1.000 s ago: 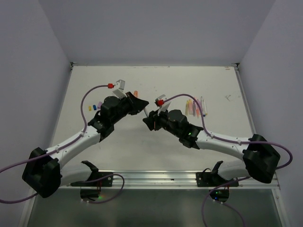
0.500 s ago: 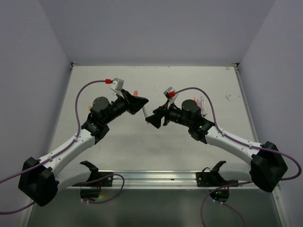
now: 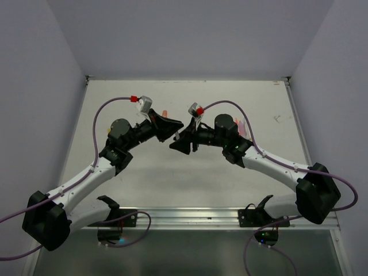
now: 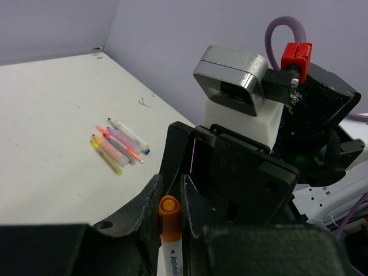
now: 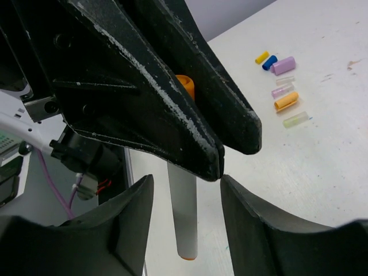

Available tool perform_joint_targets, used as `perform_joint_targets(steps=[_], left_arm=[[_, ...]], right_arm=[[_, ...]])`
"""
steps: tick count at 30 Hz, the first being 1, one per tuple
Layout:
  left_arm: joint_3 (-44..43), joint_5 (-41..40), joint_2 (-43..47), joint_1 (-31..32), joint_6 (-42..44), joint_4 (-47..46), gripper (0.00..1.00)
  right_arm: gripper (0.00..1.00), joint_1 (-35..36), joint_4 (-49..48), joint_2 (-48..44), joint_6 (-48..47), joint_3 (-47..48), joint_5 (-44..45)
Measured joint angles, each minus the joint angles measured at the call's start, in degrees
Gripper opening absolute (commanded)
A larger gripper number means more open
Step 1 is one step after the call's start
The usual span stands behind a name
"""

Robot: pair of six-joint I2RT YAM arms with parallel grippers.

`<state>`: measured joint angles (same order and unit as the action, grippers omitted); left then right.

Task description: Open the pen caps

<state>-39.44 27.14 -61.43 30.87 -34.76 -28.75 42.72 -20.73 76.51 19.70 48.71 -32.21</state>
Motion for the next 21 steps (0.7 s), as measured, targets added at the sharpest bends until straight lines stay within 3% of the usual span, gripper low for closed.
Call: perform_joint_targets(steps=[4,14,18,21], left_arm=[[0.35,1.01,0.39,0.00,0.13,-1.05,0.00],[2.16,1.57,3.02,0.00,0.96,-3.41,0.00],[2.60,2.08,3.28,0.00,0.96,-4.79,0.00],[2.71,2.29,3.28,-0.02,0.96,-5.11,0.00]], right_arm=[[0.44,0.00,-0.61,0.61,0.02,0.37,-1.92],[0.38,-0.42,-1.40,0.74,0.17,0.46,-5.70],[0.29,-0.74,-1.90,0.74,0.28,0.46,-7.02],[0.13,-0.79,-2.45,0.76,0.13,0.46,-8.31]])
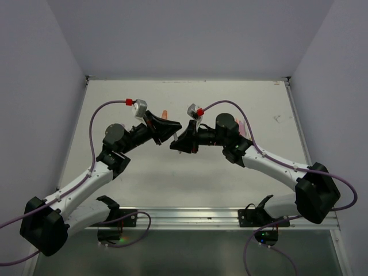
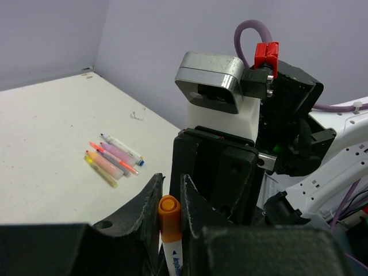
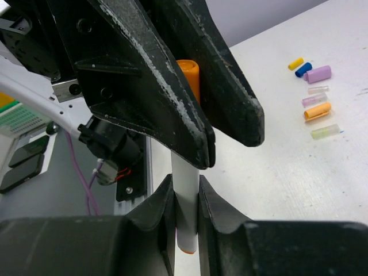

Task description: Open the pen caps

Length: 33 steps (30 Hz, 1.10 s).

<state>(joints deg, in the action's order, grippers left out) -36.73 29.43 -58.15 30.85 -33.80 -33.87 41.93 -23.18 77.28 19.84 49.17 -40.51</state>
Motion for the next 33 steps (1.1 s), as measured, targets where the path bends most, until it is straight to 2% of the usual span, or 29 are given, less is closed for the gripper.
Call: perform_joint_targets(steps=[1,2,12,33], left_arm=[[0.02,0.24,-0.02,-0.07,-0.24,-0.09,0.00],[0.09,0.42,0.00,-0.09,-0.28,-0.44,0.00],[1.36,0.85,-0.17,-0.35,-0.98,-4.61,0.00],[0.31,4.17,-6.97,-0.85,-1.27,-6.73,0.00]], right_arm=[[0.03,0.04,-0.28,0.00,-0.11,0.00,-0.31],[0.00,0.04,-0.48,0.04,-0.24,0.00,-0.66],[0.00,-0.33,-3.54,1.86,-0.81,-0.02,-3.74],[0.00,-2.05,-19.91,6.27,0.11,-8.46,-5.07]])
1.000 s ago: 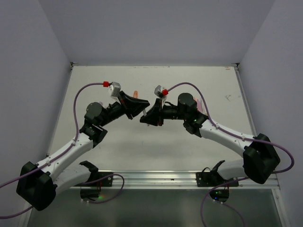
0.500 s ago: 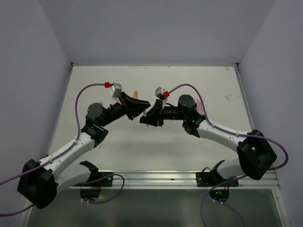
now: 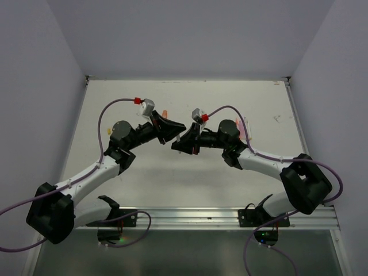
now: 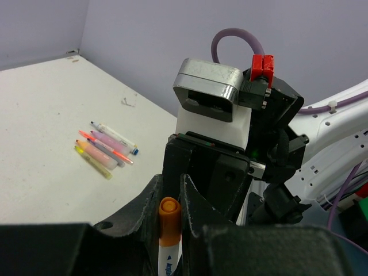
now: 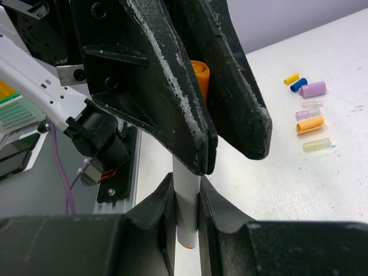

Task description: Open the pen caps

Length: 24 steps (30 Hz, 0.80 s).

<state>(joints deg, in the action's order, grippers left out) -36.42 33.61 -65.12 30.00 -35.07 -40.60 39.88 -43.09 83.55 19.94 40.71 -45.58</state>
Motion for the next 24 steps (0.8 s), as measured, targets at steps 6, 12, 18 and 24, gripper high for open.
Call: perform_joint_targets(steps=[6,12,18,24], left_arm=[[-1.18,1.40,-0.87,-0.81,-0.96,-2.58,0.00],[-9.70,-4.46,-1.09,-5.14,-3.54,-19.78,0.00],[-12.94,-5.84,1.09,-5.92,-4.74,-30.67,0.00],[-13.09,-8.39,1.68,-7.02,-2.16,-16.74,0.00]], right_arm=[[0.00,-0.17,-4.55,0.44,1.53,-0.63,0.07],[0.00,1.64,4.98,5.11,1.77,-6.62,-4.66],[0.00,1.92,11.34,7.69,2.56,-8.57,-6.62],[0.00,0.81,15.21,2.54,2.14,-8.46,-1.99]])
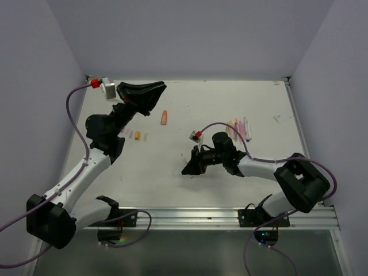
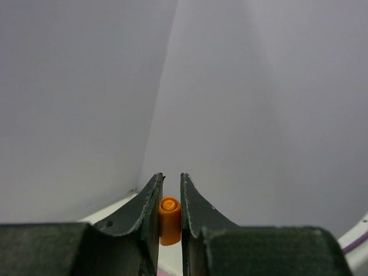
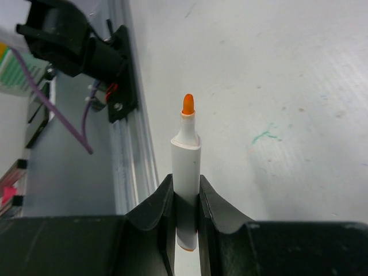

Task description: Open the pen caps

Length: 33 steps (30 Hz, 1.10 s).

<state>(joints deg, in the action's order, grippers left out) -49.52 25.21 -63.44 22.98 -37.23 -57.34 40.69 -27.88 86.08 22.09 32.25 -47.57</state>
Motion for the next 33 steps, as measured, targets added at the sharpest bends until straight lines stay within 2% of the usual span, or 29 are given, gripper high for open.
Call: perform_joint_targets(steps=[6,10,15,22,30,33], left_arm=[[-3.26,-9.40,-0.42,-0.09,6.73,30.29,0.01],[-7.37,-17.20,-5.09,-0.11,10.25,48.24,0.05],[-8.85,-23.80,-14.71,-0.11,12.04,62.73,0.07],[-9.77,-29.88,-26.38,-0.09,12.83,72.52,0.07],[-12.07,-33.05,-35.12,-0.09,12.90,75.14,0.09],[-12.94,-34.16,-37.31,-0.09,12.87,75.06,0.13]], right_arm=[[0.00,-0.66,11.65,-8.50,-2.21,2.89,16.06],[0.00,-0.63,18.51,-11.65,-2.82,5.77,28.46],[0.00,-0.74,23.43,-11.89,-2.86,7.13,38.47],[0.00,-0.74,26.29,-11.89,-2.67,7.13,45.40],[0.00,-0.74,27.04,-11.89,-2.64,7.13,48.06],[0.00,-0.74,27.04,-11.89,-2.64,7.13,48.24]])
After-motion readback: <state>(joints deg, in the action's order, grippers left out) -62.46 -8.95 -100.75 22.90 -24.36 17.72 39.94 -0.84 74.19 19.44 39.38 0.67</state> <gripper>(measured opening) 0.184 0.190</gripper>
